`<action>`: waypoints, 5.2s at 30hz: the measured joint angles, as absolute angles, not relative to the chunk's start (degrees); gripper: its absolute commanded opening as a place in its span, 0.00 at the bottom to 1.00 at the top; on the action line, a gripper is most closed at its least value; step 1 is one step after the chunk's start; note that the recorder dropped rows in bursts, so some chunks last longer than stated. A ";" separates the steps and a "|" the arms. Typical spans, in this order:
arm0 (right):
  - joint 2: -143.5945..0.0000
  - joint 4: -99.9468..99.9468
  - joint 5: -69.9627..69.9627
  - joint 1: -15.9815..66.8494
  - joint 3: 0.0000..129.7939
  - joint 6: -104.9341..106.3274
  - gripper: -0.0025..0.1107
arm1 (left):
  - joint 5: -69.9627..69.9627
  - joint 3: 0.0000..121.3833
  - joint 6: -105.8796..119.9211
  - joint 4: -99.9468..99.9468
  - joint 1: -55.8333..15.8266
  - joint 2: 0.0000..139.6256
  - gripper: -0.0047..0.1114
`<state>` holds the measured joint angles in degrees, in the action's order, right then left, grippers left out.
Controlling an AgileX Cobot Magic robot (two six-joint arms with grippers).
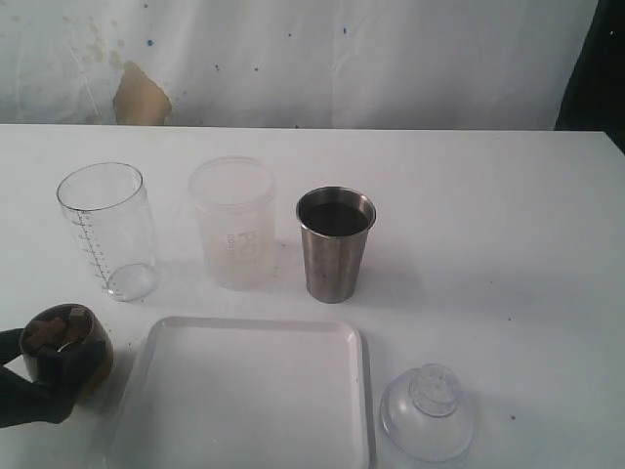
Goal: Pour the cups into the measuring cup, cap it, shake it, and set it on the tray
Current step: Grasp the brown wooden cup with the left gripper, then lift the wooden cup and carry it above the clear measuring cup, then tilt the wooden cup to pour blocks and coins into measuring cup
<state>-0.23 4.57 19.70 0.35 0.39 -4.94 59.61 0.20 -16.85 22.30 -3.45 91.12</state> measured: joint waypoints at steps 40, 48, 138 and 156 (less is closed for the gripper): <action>-0.23 4.57 19.70 0.35 0.39 -4.94 0.02 | 55.70 5.94 -16.43 21.32 -3.45 95.59 0.04; -0.23 4.57 19.70 0.35 0.39 -4.94 0.02 | 44.12 8.70 -23.80 12.28 -3.45 75.26 0.04; -0.23 4.57 19.70 0.35 0.39 -4.94 0.02 | -33.58 58.10 4.95 84.57 -21.13 90.02 0.04; -0.23 4.57 19.70 0.35 0.39 -4.94 0.02 | -36.58 58.10 5.99 86.31 -23.24 90.02 0.04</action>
